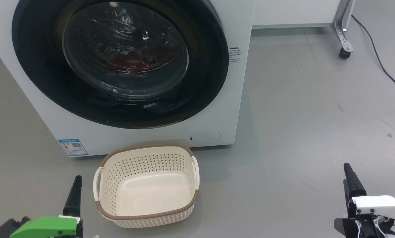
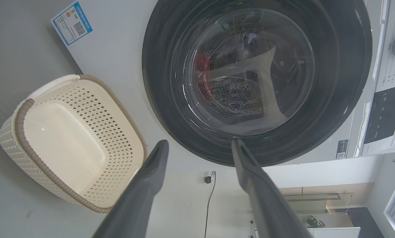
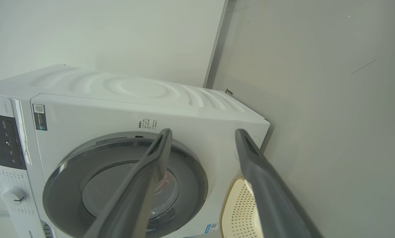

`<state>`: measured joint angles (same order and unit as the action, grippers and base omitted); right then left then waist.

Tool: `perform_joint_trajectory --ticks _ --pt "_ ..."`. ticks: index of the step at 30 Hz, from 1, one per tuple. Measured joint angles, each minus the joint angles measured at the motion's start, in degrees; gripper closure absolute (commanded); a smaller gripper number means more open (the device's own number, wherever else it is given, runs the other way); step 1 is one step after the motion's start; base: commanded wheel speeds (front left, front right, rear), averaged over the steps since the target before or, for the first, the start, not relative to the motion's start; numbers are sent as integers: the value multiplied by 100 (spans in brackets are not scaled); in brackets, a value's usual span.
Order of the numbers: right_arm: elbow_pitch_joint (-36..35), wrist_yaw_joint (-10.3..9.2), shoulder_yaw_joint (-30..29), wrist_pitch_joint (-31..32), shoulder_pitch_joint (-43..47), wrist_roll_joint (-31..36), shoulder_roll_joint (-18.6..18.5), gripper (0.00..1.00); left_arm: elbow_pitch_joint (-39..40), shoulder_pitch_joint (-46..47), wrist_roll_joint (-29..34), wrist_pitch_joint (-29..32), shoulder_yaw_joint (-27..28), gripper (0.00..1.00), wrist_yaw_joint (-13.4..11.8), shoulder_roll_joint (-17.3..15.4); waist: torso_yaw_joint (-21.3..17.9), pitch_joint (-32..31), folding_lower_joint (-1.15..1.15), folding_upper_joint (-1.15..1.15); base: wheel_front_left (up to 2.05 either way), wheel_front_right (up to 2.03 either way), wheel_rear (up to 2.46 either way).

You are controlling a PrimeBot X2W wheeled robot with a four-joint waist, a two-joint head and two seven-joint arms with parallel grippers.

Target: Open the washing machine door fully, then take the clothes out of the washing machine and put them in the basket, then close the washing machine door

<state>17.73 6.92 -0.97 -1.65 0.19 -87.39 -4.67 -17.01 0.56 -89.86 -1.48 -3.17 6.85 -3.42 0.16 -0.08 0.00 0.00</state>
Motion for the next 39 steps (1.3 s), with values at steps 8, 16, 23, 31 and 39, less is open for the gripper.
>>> perform_joint_trajectory --ticks 8,16,23,31,39 --pt "21 -7 250 -133 -27 764 -240 0 0 81 722 -171 -190 0 0 -205 8 -6 0 0 0 0 0" --pt "19 -187 565 -318 -121 1775 -471 0 25 148 1690 -334 -439 0 -111 -391 22 -11 0 0 0 0 0" --pt "19 -323 892 -428 -171 2596 -587 0 68 215 2541 -465 -642 0 -312 -525 25 -22 0 0 0 0 0" --pt "1 -559 1222 -578 -219 3511 -617 0 236 250 3653 -594 -853 0 -571 -628 23 -27 0 0 0 0 0" --pt "-58 -713 1419 -709 -232 4223 -616 0 312 251 4457 -728 -1055 0 -738 -648 17 -36 0 0 0 0 0"
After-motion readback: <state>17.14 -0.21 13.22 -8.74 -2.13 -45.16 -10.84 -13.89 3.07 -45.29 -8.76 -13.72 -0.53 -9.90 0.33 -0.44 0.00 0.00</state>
